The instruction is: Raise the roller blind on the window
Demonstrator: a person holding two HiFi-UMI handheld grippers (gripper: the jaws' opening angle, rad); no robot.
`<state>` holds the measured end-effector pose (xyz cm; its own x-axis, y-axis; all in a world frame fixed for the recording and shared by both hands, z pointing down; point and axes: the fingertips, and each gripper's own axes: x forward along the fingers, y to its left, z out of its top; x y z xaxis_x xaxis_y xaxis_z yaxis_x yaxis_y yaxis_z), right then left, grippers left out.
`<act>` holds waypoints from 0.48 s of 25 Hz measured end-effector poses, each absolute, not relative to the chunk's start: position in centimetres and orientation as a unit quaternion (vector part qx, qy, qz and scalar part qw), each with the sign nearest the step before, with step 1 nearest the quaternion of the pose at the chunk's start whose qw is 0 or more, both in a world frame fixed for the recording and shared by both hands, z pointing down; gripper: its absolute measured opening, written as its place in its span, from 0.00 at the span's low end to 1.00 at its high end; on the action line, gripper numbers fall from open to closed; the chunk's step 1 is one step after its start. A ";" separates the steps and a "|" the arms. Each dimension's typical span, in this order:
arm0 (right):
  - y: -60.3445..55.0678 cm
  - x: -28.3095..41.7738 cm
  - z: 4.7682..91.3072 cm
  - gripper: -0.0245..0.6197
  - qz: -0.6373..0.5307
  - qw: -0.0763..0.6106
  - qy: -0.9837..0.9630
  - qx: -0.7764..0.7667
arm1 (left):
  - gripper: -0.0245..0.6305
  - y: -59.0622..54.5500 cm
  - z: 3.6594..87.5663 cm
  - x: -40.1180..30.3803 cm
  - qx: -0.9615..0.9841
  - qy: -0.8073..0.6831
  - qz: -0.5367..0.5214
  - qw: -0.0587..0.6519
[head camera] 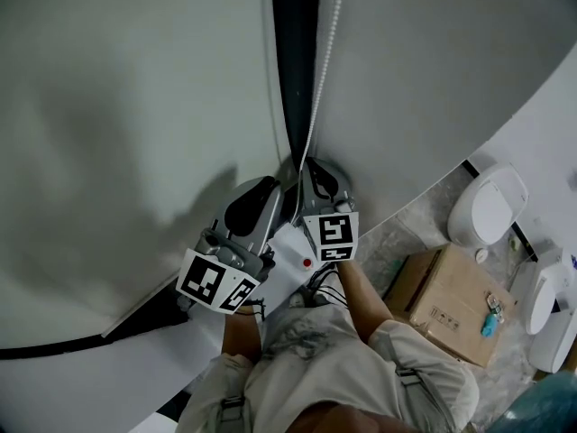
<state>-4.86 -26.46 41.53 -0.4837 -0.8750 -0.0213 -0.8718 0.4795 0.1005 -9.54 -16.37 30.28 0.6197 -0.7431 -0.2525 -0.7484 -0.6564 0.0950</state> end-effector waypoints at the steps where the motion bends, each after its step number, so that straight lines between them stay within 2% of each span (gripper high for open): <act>1: -26.5 -4.8 41.4 0.05 -0.056 0.018 -0.857 0.511 | 0.11 -16.4 30.5 -9.4 -0.900 0.413 0.135 0.006; 7: -26.3 -5.2 41.4 0.11 -0.062 0.016 -0.859 0.508 | 0.12 -17.1 31.6 -9.0 -0.903 0.412 0.125 -0.005; 12: -25.7 -5.8 41.6 0.12 -0.056 0.013 -0.869 0.491 | 0.15 -18.1 32.5 -8.6 -0.905 0.410 0.114 -0.009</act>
